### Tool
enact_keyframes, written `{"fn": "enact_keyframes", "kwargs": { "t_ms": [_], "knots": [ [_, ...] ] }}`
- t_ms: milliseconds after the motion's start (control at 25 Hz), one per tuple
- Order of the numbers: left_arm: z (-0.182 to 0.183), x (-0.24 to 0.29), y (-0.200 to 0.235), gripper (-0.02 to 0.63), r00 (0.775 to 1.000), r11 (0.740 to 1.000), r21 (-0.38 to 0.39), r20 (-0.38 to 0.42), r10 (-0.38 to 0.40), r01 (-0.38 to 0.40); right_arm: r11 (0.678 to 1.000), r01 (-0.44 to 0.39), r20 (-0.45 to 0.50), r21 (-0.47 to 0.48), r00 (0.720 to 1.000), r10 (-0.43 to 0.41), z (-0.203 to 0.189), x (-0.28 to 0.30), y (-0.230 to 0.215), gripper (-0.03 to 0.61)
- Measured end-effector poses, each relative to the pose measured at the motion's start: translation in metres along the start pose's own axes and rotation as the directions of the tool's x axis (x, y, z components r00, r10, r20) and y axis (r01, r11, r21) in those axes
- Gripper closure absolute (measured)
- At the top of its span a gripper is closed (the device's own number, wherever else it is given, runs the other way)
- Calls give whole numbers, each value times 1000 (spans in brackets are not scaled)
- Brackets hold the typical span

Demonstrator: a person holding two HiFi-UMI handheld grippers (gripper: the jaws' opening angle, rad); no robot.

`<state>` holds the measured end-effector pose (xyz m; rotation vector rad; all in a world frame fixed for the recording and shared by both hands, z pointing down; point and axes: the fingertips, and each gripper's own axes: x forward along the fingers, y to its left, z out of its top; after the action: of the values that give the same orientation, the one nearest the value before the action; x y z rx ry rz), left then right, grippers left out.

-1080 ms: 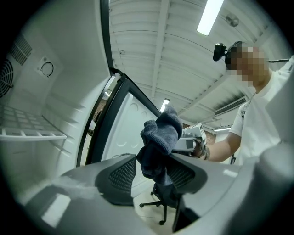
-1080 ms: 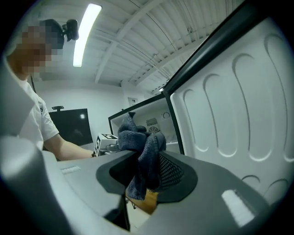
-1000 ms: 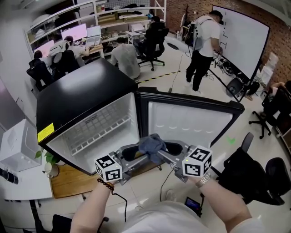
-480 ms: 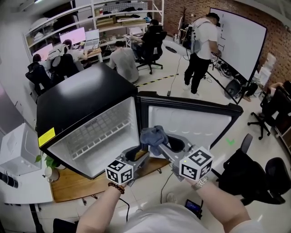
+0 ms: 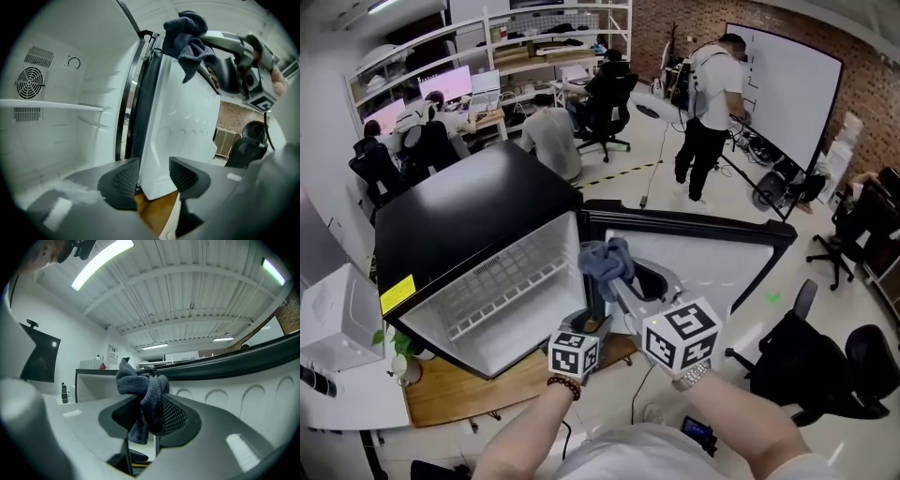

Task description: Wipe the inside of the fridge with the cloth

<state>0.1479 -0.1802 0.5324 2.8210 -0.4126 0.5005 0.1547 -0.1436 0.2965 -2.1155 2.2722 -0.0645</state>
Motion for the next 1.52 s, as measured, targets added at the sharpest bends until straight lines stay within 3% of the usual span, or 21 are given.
{"fn": "enact_keyframes", "kwargs": {
  "t_ms": [280, 600, 840, 1520],
  "knots": [
    [-10, 16, 5, 404, 998, 999, -10, -45, 41, -42, 989, 147, -22, -4, 989, -147, 1, 16, -14, 451],
    [-15, 22, 8, 447, 996, 998, -22, -66, 60, -62, 978, 209, -19, 13, 978, -209, 3, 25, -21, 451],
    [-14, 24, -2, 548, 997, 999, 13, -72, 34, -33, 970, 243, -16, 18, 970, -243, 5, 18, -30, 451],
    [-14, 22, -3, 548, 996, 999, 35, -82, 26, -23, 928, 368, -3, 64, 930, -369, 9, -25, -79, 456]
  ]
}}
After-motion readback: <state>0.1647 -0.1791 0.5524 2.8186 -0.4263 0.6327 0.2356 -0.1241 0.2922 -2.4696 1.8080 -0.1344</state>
